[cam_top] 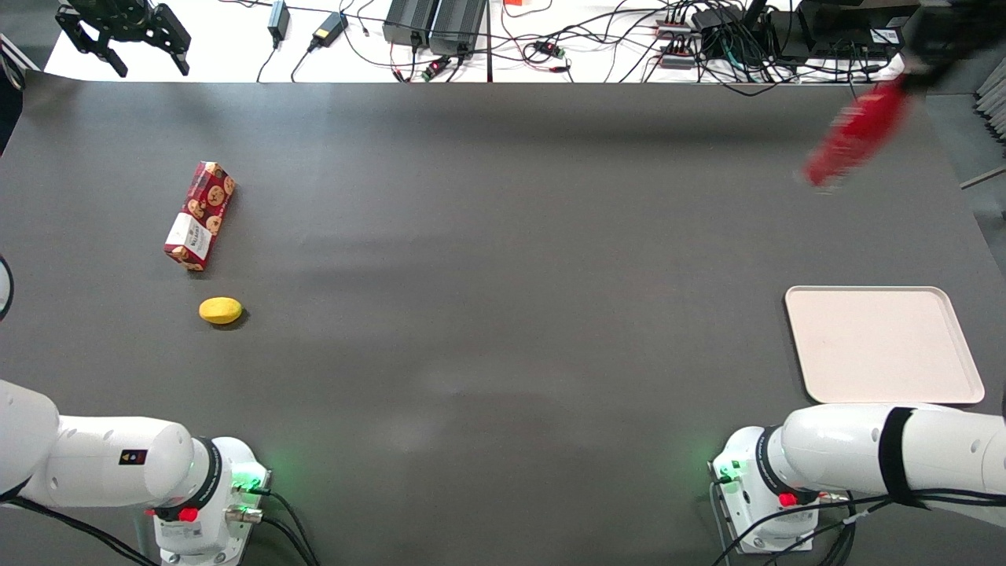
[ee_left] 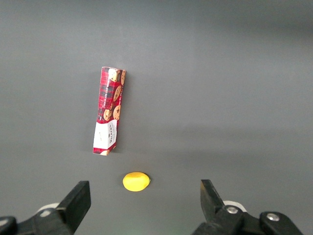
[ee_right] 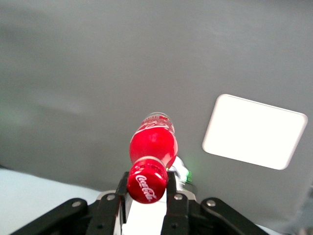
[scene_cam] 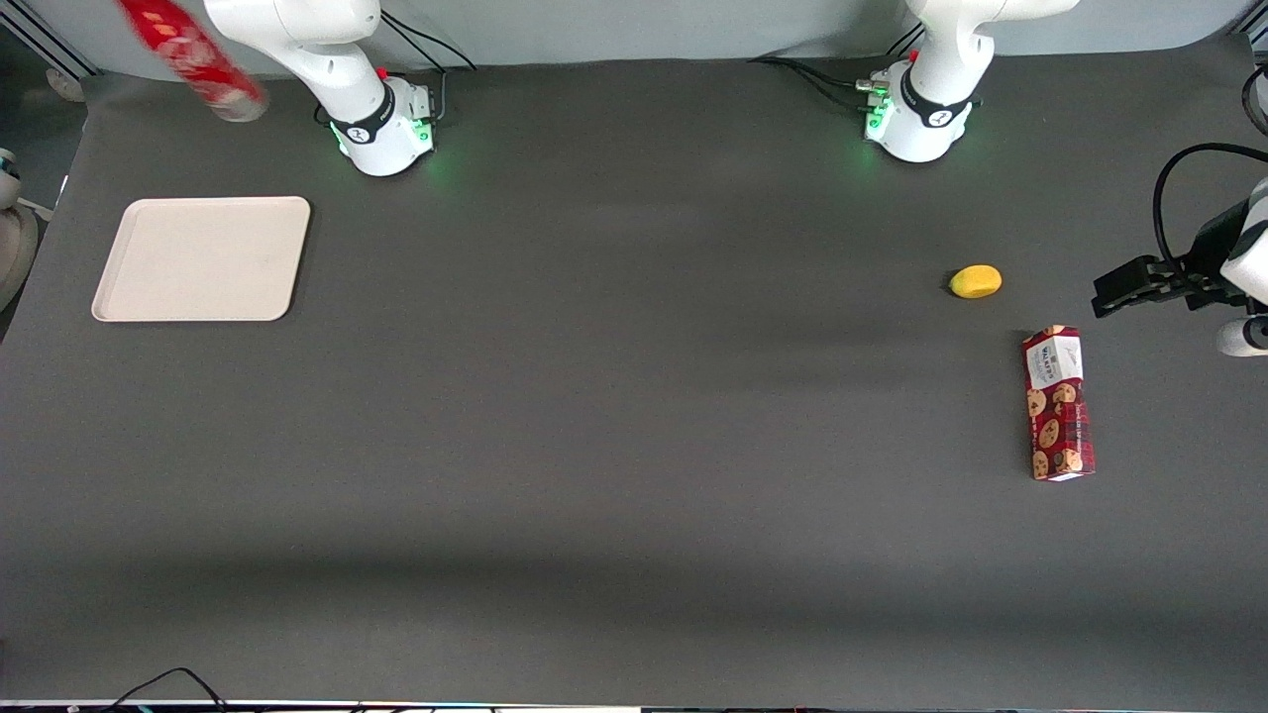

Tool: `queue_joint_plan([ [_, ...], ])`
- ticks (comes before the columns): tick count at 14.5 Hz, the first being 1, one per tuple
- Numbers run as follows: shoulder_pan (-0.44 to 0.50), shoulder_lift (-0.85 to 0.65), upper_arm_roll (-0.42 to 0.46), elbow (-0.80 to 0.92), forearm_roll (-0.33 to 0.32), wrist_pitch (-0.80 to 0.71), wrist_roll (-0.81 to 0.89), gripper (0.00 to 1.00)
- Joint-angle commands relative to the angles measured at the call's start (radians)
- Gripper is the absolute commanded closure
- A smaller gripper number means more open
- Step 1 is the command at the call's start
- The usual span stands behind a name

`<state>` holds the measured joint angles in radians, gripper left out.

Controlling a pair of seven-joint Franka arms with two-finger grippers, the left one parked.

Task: Place coke bottle on tray
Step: 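Carry the bottle with the right gripper over to the white tray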

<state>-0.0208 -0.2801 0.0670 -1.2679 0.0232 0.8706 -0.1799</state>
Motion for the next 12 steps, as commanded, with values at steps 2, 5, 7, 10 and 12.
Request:
queue_joint_plan([
  [2, 0.01, 0.007, -0.204, -0.063, -0.205, 0.01, -0.391, 0.85],
  [5, 0.016, 0.009, -0.37, -0.247, -0.279, 0.222, -0.587, 0.85],
  [7, 0.016, 0.009, -0.452, -0.402, -0.314, 0.405, -0.639, 0.85],
  [10, 0.018, 0.01, -0.577, -0.621, -0.344, 0.679, -0.694, 0.85],
  [12, 0.035, 0.019, -0.68, -0.741, -0.347, 0.859, -0.743, 0.85],
])
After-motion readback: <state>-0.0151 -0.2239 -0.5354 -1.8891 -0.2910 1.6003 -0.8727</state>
